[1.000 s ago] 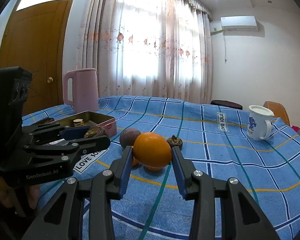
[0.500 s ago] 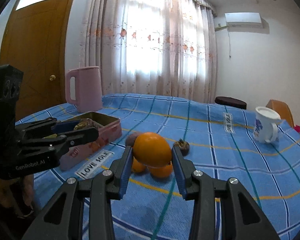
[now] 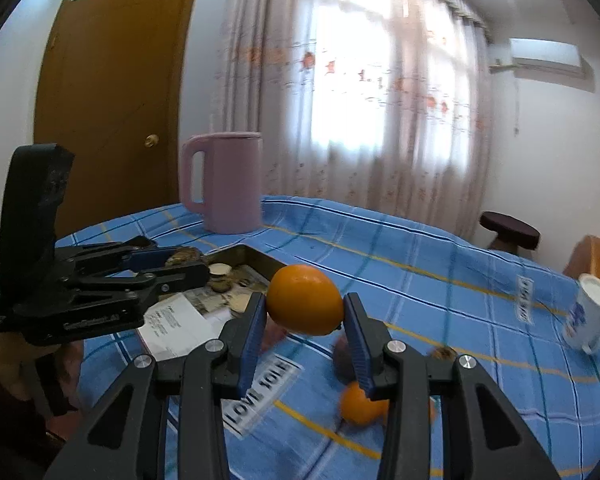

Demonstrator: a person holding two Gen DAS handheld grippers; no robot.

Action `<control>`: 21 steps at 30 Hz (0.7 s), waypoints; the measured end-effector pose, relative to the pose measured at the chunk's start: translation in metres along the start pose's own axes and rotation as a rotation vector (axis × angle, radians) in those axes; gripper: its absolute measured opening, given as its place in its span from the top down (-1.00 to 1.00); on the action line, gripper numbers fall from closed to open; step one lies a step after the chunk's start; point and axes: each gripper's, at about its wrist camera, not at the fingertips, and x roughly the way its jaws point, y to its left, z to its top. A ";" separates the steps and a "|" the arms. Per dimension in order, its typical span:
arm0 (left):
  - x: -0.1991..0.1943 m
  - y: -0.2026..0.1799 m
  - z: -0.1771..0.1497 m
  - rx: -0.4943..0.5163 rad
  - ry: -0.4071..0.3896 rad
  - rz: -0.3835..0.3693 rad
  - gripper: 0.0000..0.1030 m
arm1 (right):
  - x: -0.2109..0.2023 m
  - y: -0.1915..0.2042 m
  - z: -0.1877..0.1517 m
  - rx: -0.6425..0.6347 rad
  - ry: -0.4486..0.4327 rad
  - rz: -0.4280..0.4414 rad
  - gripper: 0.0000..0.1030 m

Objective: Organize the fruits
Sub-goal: 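Carry the orange and brown fruit over the metal tin box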

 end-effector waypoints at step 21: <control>0.032 0.057 -0.012 -0.042 0.154 0.094 0.21 | 0.094 0.069 -0.005 -0.123 0.219 0.135 0.20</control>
